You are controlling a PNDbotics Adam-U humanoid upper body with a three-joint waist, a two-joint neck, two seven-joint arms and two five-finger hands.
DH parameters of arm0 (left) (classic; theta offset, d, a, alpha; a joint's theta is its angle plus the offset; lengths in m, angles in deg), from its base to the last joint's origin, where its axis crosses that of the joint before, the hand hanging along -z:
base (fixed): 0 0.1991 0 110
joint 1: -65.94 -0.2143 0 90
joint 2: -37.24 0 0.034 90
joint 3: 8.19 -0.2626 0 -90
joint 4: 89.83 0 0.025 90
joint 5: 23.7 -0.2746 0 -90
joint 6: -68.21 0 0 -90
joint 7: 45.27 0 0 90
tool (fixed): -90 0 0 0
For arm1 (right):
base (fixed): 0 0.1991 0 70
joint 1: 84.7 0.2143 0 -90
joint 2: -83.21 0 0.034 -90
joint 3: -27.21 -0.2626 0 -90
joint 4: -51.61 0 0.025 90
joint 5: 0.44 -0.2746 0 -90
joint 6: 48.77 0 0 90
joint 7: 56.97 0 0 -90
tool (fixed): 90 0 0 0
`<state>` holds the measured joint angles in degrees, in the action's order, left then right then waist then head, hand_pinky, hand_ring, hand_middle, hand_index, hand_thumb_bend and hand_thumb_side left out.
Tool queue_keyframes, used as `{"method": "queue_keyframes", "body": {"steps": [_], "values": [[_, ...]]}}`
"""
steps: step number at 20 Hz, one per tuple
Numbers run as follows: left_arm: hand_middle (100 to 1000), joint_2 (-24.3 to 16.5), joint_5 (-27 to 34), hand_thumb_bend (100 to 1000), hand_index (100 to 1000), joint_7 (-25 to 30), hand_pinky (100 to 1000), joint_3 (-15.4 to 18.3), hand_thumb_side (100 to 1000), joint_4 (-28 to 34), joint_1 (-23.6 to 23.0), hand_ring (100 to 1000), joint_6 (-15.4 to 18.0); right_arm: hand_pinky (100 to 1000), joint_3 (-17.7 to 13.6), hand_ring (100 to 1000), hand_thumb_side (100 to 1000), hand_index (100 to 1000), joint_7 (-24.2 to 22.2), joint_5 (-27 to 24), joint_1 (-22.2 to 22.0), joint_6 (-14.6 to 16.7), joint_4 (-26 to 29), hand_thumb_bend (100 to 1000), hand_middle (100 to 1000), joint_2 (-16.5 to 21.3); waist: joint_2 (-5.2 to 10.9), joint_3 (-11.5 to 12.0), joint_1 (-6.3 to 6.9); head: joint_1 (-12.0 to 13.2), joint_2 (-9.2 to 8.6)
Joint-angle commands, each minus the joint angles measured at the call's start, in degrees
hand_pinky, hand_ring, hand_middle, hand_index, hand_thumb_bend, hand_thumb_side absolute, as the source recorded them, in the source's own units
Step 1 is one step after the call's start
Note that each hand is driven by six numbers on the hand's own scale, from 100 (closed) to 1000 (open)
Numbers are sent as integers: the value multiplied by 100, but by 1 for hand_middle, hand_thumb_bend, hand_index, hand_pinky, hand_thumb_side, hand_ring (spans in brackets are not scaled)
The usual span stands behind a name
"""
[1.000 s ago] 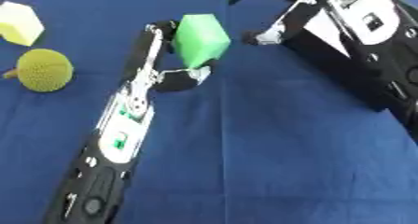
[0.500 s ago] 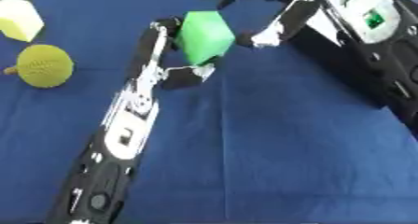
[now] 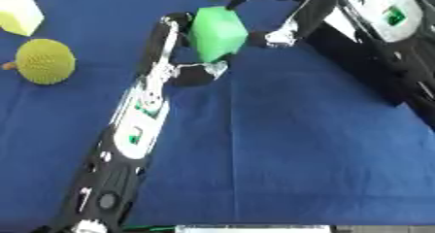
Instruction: Pick up the objects with one hand, pass them to the other hand, and then place them into the box on the other side of the table.
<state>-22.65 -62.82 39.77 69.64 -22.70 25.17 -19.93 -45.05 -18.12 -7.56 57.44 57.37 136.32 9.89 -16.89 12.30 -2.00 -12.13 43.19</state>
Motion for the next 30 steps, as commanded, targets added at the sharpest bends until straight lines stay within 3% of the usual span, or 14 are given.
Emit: {"method": "queue_keyframes", "body": {"steps": [1, 8, 18, 30], "values": [[477, 81, -74, 100, 498, -51, 583, 0, 180, 128, 92, 602, 34, 914, 39, 1000, 299, 944, -82, -38, 52, 26, 154, 240, 976, 117, 211, -16, -69, 17, -8], [476, 104, -76, 100, 497, -50, 583, -40, 177, 195, 82, 602, 81, 910, 15, 1000, 295, 947, -82, 82, 20, 45, 74, 271, 973, 120, 207, -3, -80, 0, -84], [476, 98, -85, 100, 497, 38, 582, -81, 173, 222, 64, 602, 70, 916, -378, 1000, 218, 947, -82, 87, 18, 255, 43, 339, 977, 125, 179, -6, -79, -15, -119], [470, 110, -104, 100, 491, 77, 577, -111, 163, 216, 56, 600, 86, 918, -464, 1000, 239, 947, -82, 144, 10, 272, -50, 326, 976, 109, 142, -12, -77, -60, -121]]}}
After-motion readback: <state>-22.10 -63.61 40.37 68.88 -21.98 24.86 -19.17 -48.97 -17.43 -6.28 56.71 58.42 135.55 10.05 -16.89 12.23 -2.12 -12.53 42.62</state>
